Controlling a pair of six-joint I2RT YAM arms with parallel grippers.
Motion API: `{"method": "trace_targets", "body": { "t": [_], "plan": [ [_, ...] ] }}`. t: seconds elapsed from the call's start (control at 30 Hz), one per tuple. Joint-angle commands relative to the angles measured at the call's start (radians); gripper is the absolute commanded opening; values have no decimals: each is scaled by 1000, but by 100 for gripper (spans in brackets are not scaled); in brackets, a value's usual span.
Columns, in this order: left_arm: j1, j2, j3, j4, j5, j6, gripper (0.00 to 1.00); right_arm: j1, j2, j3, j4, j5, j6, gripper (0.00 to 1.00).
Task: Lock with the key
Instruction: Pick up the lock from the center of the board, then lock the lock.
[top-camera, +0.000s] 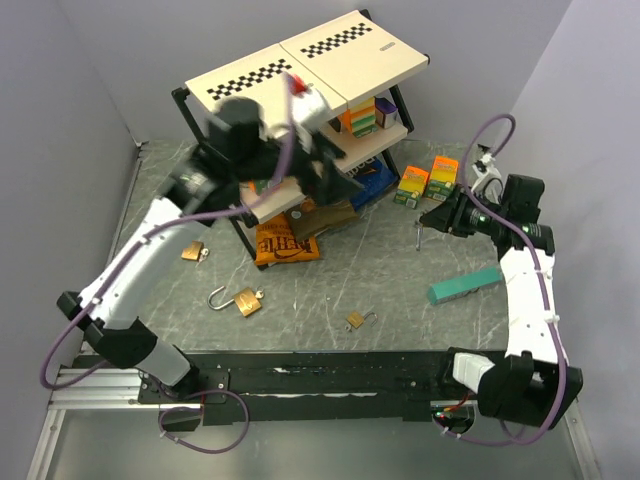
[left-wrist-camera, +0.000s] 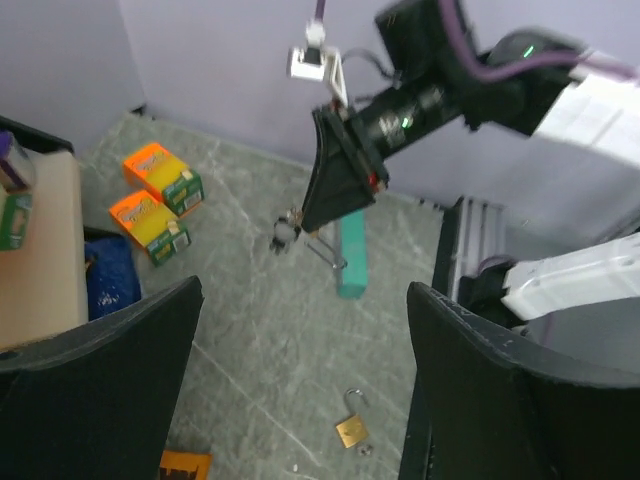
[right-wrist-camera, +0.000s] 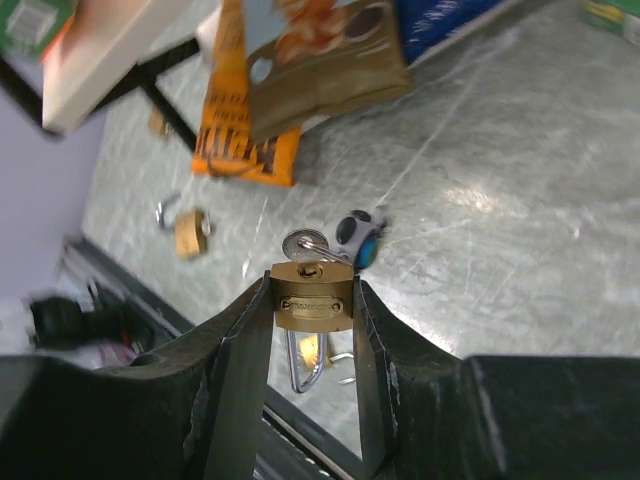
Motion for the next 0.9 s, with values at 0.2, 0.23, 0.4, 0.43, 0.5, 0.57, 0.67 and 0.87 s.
{"method": "trace_targets", "body": {
  "t": [0.2, 0.23, 0.4, 0.43, 0.5, 0.57, 0.67, 0.87],
  "plan": [
    [-334, 57, -236, 240, -613, 51, 88, -34, -151, -90, 204, 303, 508, 0],
    [-350, 70, -239, 252, -645, 42, 88, -34, -156, -95, 209, 327, 536, 0],
    [-382, 176, -224, 239, -653, -70, 84, -34, -152, -99, 164, 386, 669, 0],
    [-384, 188, -222, 237, -648, -105, 84, -34, -156, -105, 164, 393, 679, 0],
    [-394, 222, -232, 251, -646, -125, 83, -32, -175, -124, 177, 390, 699, 0],
    [-404, 242, -239, 260, -642, -142, 82, -32, -185, -128, 177, 383, 705, 0],
    [-424, 278, -229, 277, -640, -147, 80, -31, -189, -122, 169, 377, 712, 0],
    [-437, 352, -175, 297, -636, -139, 76, -26, -200, -99, 158, 369, 714, 0]
  ]
}}
